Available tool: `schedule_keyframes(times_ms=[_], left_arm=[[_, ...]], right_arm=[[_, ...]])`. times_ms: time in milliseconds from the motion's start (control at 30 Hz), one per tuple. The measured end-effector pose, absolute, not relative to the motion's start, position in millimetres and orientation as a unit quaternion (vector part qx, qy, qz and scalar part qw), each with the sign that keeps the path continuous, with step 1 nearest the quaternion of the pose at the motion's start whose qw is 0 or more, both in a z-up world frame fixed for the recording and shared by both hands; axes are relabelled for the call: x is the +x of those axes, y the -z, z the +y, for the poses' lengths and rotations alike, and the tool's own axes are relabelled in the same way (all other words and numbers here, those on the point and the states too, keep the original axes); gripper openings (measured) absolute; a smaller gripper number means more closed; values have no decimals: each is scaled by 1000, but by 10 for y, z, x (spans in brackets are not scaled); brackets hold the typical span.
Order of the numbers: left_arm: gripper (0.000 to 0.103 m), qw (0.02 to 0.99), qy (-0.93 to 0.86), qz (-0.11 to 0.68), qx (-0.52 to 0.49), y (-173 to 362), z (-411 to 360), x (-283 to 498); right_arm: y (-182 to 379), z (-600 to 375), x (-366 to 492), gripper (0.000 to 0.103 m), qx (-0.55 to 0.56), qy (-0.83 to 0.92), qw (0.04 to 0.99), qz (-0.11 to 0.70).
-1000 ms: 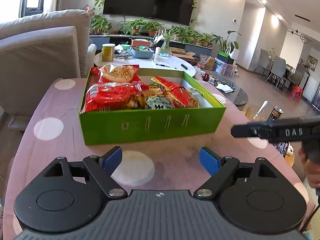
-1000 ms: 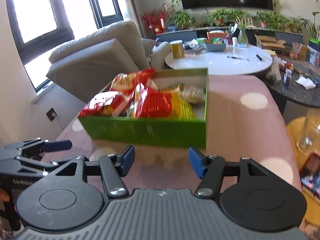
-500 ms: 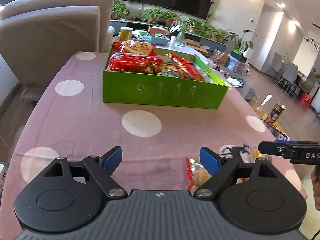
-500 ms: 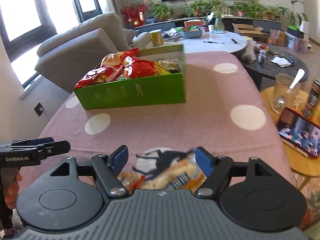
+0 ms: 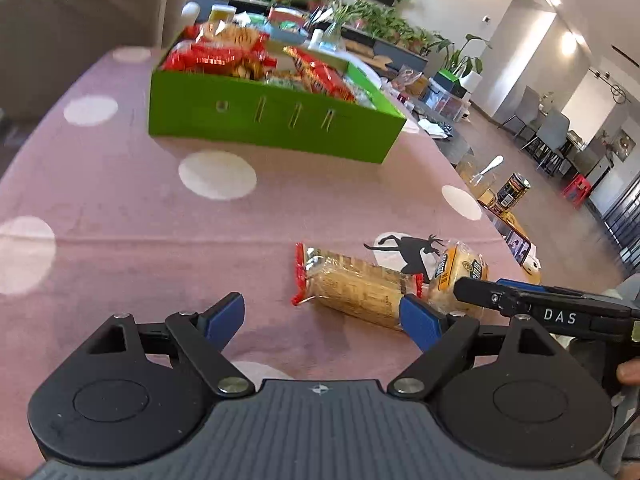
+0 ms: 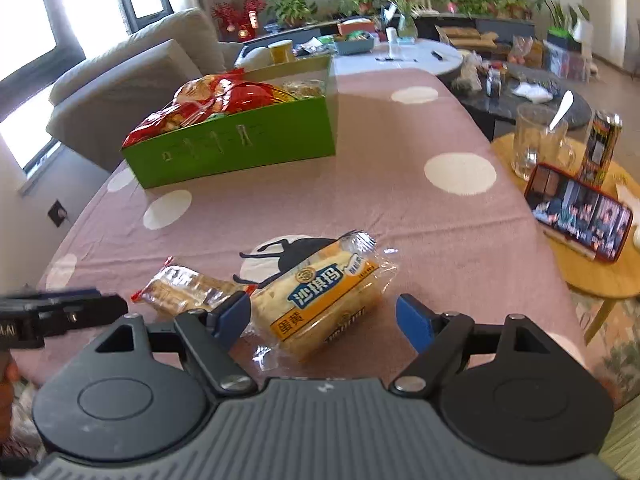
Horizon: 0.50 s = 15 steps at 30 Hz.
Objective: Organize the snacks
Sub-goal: 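Grasp the bread roll packet with the right tool while the left tool grasps the cracker roll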
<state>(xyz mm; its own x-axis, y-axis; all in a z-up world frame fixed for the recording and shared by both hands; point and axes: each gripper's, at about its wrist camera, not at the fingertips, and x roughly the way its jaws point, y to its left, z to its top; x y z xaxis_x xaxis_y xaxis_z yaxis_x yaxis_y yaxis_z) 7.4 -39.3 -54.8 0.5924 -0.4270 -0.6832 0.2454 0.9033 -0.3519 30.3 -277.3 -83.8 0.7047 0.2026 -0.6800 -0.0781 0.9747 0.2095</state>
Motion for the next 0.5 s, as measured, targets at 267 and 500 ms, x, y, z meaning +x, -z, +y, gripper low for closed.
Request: schedule_keyframes(times_ms=[267,500], left_arm=[[83,857,209,452,-134,685,-584,293],[83,862,205,443,-135,683,-670,432]], right_arm=[[873,-2747,507,80,116,-84,910,389],[852,-2725,624,79,145,-100,908,380]])
